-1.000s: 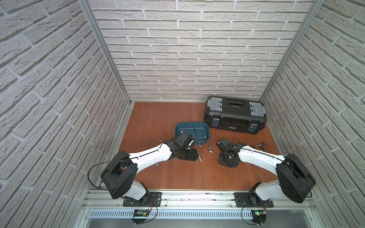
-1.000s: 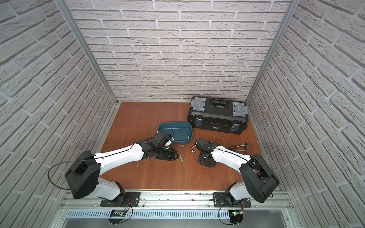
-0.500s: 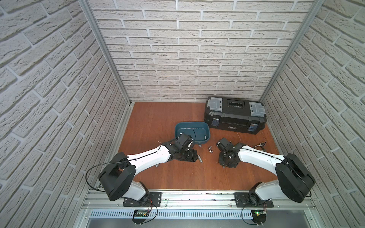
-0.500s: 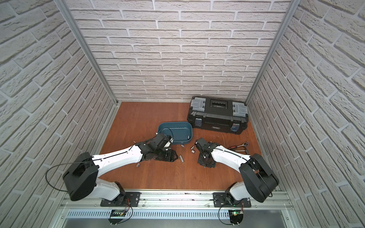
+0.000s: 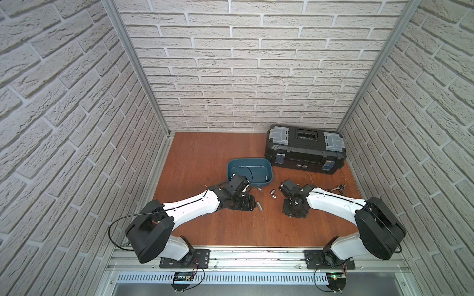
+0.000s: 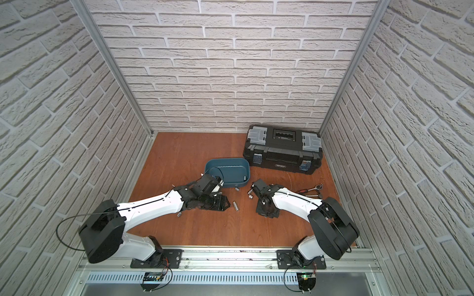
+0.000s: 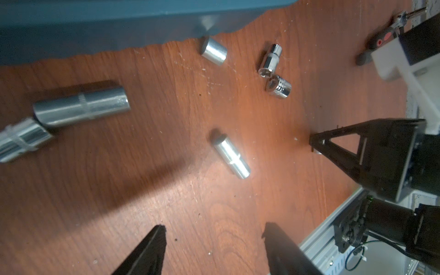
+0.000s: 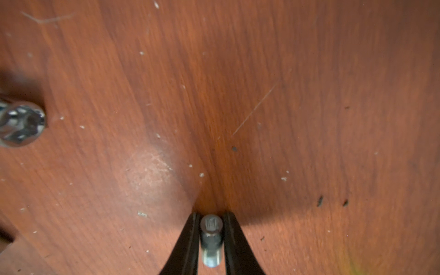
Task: Put the socket on the desktop into the storage box
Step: Pick up the socket head from the center of the board.
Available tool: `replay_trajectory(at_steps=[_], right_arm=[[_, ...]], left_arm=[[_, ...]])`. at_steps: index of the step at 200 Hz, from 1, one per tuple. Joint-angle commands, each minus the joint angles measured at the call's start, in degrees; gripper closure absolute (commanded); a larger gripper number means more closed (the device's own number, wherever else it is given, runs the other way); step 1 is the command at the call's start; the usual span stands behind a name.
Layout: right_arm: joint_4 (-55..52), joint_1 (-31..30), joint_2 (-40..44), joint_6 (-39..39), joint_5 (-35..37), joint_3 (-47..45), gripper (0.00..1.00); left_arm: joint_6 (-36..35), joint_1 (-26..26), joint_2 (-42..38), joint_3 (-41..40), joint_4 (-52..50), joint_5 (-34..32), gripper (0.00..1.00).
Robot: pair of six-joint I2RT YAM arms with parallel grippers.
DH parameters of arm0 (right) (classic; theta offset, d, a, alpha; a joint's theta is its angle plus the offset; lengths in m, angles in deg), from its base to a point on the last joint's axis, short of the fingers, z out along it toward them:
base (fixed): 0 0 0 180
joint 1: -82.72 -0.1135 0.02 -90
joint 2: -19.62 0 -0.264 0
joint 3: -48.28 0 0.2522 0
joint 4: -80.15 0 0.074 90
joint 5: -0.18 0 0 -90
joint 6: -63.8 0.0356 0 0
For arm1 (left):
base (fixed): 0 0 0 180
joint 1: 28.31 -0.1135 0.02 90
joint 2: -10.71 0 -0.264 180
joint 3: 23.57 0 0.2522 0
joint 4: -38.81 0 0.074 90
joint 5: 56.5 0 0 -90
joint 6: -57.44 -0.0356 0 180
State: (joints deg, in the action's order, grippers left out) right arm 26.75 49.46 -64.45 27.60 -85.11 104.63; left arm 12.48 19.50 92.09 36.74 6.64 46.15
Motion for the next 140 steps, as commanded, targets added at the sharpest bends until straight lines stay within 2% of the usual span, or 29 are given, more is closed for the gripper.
replay_trajectory(at_steps=[1,61,140], right_arm=[[0.3,-0.6,-1.0,1.7,-1.0,0.4,0.81],[-3.2,-1.7,2.3,0.6,0.4,4.4,0.83],[-7.3,-2.6,-0.8,-4.3,0.7,19.2,0.83]], left_arm=[[-0.2,0.2,-1.3,0.8,0.3,-1.2,0.30],[-0.2,-1.5,-4.0,0.3,-1.6,-2.9,0.30],[-0.5,-10.7,-13.4,-1.1,-6.9,-3.7,0.30]])
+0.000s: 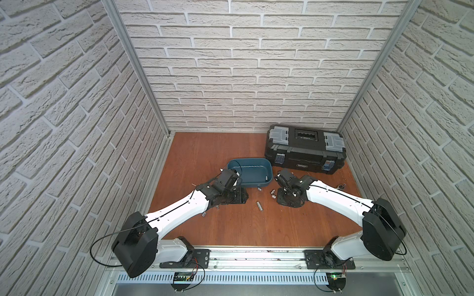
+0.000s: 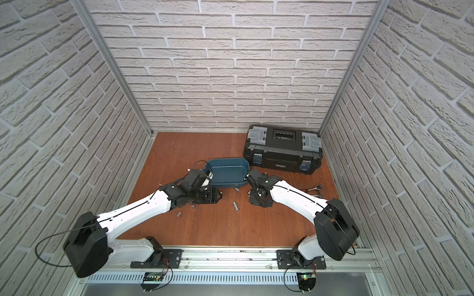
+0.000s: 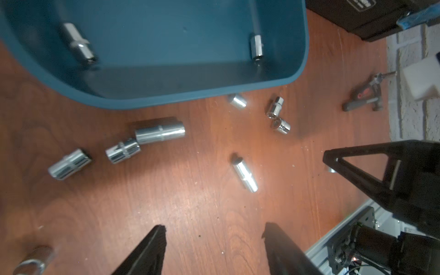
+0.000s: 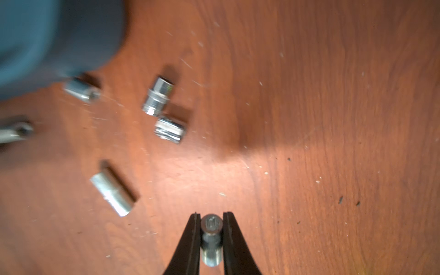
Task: Put the socket on the desktop into the storage box
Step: Pick up the socket head from the center of the board, then place the socket head in the storage box.
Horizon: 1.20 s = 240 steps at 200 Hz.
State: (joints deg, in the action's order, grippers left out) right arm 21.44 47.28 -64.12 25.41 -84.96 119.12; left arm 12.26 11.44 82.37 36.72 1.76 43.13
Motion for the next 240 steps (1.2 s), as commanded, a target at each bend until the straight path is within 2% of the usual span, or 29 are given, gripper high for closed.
replay_trajectory(at_steps=[1,90,161,240], right_arm=[[-2.0,-0.4,-1.3,-2.2,0.5,5.0,0.83],[-3.5,-0.5,-14.3,-7.6,-1.2,24.7,0.83],[-5.5,-0.4,-25.5,-9.2,-1.8,38.5,0.84],[-7.0,0.8,-36.5,-9.4,-1.2,47.2,0.84]], left_arm=[[-0.3,-2.8,-3.8,-1.1,-2.1,-0.7,0.30],[-0.3,-12.2,-13.2,-4.6,-6.5,0.9,0.29],[0.5,-15.5,-17.6,-7.0,-8.8,1.2,0.29],[2.0,-17.9,-18.3,-9.8,-8.8,1.6,0.27]])
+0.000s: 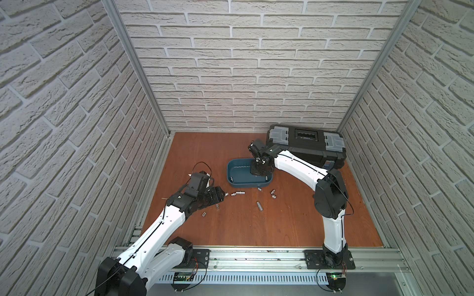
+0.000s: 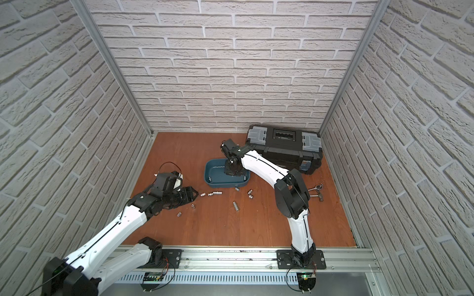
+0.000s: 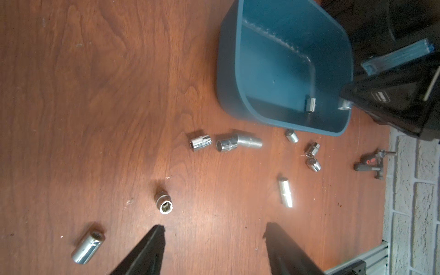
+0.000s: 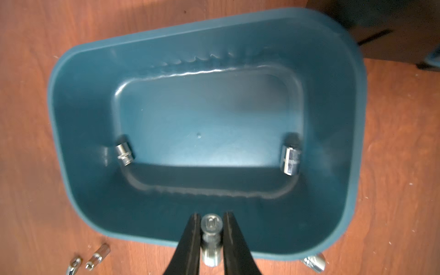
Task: Put the socket on the desktop into the storage box
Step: Place the socket head in the storage box.
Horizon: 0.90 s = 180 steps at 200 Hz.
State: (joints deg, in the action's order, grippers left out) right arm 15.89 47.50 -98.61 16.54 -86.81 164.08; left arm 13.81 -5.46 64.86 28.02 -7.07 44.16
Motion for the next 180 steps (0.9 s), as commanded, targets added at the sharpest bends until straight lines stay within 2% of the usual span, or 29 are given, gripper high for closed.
replay_trajectory(at_steps=[1,65,134,180], right_arm=[[-1.4,0.6,-2.2,-0.6,0.7,2.3,0.84],[-1.5,2.1,-7.9,-0.2,0.3,5.3,0.84],[-2.2,3.1,-12.9,0.2,-0.5,8.7,0.82],[-2.1,3.1,-13.4,0.8,-0.4,8.1,0.78]], left_arm=[[0.4,-1.0,-0.8,-1.1,0.0,0.5,0.28],[0.7,-3.0,-0.5,-3.0,2.4,1.2,0.28],[2.1,-4.1,-0.2,-3.5,-1.1,-1.6,0.27],[3.1,-4.6,0.3,-3.9,-2.8,-2.7,0.27]])
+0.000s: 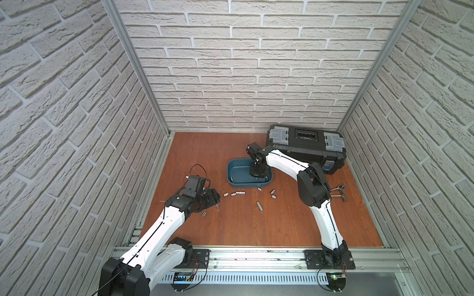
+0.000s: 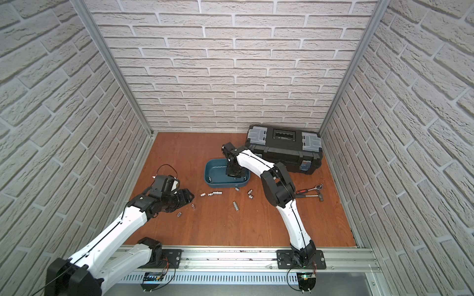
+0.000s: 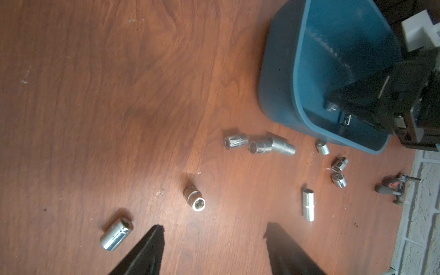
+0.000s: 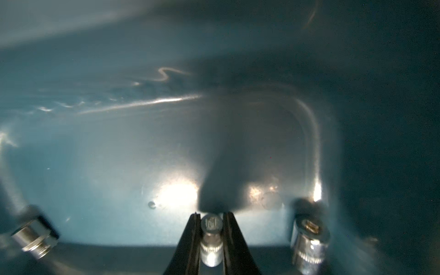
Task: Put the socket on the desktop into the storage box
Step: Place the socket head in the storage box.
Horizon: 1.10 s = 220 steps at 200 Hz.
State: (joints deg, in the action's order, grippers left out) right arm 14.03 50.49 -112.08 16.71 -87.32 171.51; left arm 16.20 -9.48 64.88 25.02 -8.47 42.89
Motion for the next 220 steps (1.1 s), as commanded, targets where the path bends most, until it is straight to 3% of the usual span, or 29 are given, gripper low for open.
replay_trajectory(at_steps=[1,115,220], right_arm=[[-0.2,0.1,0.1,0.6,0.1,0.7,0.78],[0.7,-1.0,10.0,-1.1,2.1,-3.1,0.62],[4.9,-7.4,28.8,-4.1,2.7,-17.0,0.60]], left_arm=[[0.8,-0.6,0.2,-1.0,-1.4,-1.4,0.27],[0.9,-1.0,1.1,0.2,-4.4,-3.4,0.27],[1.7,-1.3,4.8,4.1,-11.6,-8.3,0.31]])
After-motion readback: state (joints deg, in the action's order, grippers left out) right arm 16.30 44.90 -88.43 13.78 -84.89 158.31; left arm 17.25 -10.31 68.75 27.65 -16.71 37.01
